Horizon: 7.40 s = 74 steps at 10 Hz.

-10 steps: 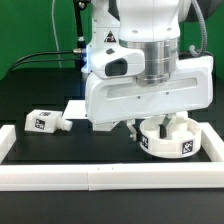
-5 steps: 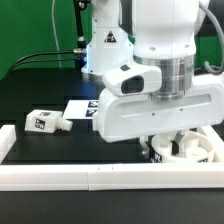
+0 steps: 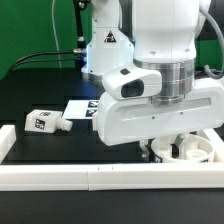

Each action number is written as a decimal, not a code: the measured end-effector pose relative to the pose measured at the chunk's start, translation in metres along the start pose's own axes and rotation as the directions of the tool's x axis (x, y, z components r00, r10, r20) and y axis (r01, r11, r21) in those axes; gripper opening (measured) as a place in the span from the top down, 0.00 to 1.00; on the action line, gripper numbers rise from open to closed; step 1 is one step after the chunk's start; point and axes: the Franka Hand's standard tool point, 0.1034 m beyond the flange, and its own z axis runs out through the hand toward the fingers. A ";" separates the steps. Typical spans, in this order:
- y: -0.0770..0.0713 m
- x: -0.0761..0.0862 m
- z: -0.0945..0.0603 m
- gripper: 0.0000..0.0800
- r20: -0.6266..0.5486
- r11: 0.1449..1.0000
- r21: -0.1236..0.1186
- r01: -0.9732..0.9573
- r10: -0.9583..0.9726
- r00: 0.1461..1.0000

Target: Assemble stool

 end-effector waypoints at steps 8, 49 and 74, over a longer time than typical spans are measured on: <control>-0.016 -0.013 -0.035 0.19 0.063 1.000 0.021 -0.005 0.004 0.998; -0.059 -0.046 -0.088 0.58 0.302 0.996 0.029 -0.083 0.070 0.951; -0.046 0.056 -0.098 0.58 -0.215 1.000 -0.008 -0.030 0.028 0.976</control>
Offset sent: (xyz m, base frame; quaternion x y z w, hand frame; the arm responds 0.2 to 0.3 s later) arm -0.0192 0.0054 0.0403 0.0336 -0.0798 0.0555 0.9947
